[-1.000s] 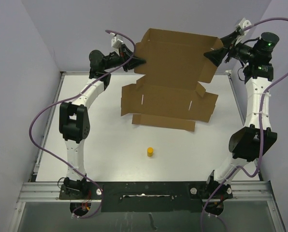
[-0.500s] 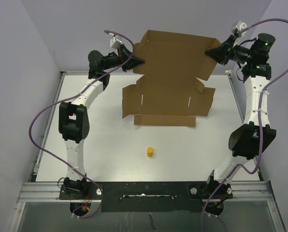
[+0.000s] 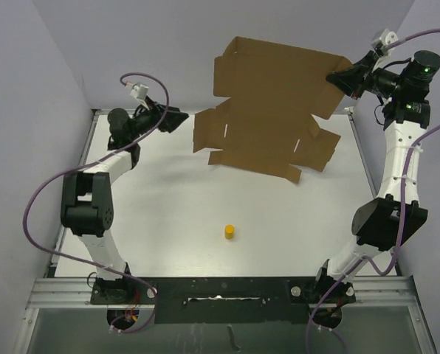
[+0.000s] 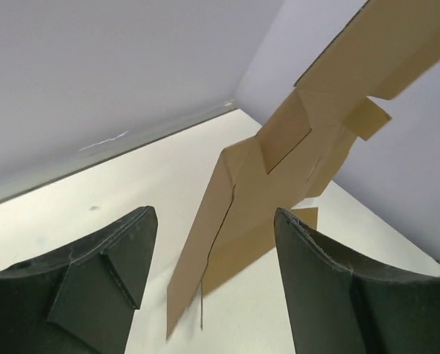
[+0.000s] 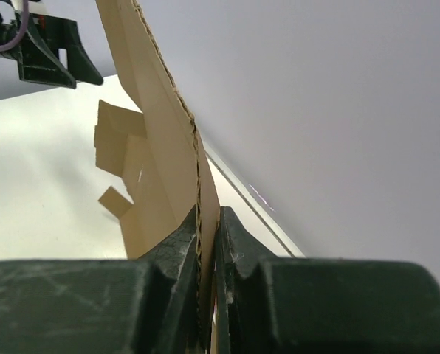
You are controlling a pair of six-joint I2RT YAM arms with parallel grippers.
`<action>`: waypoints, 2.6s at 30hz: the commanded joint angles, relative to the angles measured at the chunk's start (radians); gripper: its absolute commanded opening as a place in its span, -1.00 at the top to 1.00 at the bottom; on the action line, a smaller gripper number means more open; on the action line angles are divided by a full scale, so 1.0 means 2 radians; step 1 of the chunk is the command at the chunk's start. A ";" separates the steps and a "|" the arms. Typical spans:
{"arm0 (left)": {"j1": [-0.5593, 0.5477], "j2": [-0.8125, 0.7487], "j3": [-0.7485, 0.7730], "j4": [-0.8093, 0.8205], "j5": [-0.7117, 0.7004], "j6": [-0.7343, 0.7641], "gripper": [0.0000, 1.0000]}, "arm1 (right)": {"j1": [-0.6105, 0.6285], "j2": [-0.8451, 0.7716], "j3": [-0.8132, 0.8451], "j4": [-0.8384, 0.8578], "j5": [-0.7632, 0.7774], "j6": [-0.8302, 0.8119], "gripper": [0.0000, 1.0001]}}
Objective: Fold the paper box
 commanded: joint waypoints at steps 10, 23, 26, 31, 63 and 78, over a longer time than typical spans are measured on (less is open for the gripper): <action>0.013 -0.253 -0.192 -0.084 -0.122 0.069 0.40 | 0.012 -0.056 -0.018 -0.011 -0.014 0.013 1.00; -0.009 -0.096 -0.025 0.010 0.059 0.095 0.49 | 0.019 -0.077 -0.022 -0.009 -0.031 0.027 1.00; -0.017 -0.075 -0.004 0.028 0.077 0.093 0.49 | 0.019 -0.077 -0.021 0.004 -0.037 0.042 1.00; -0.037 -0.046 0.016 0.058 0.105 0.089 0.44 | 0.019 -0.076 -0.022 0.033 -0.048 0.078 1.00; -0.089 0.031 0.085 0.208 0.099 -0.019 0.32 | 0.025 -0.085 -0.105 0.379 -0.095 0.378 1.00; -0.089 0.030 0.094 0.315 0.097 -0.104 0.55 | 0.021 -0.085 -0.103 0.385 -0.098 0.387 1.00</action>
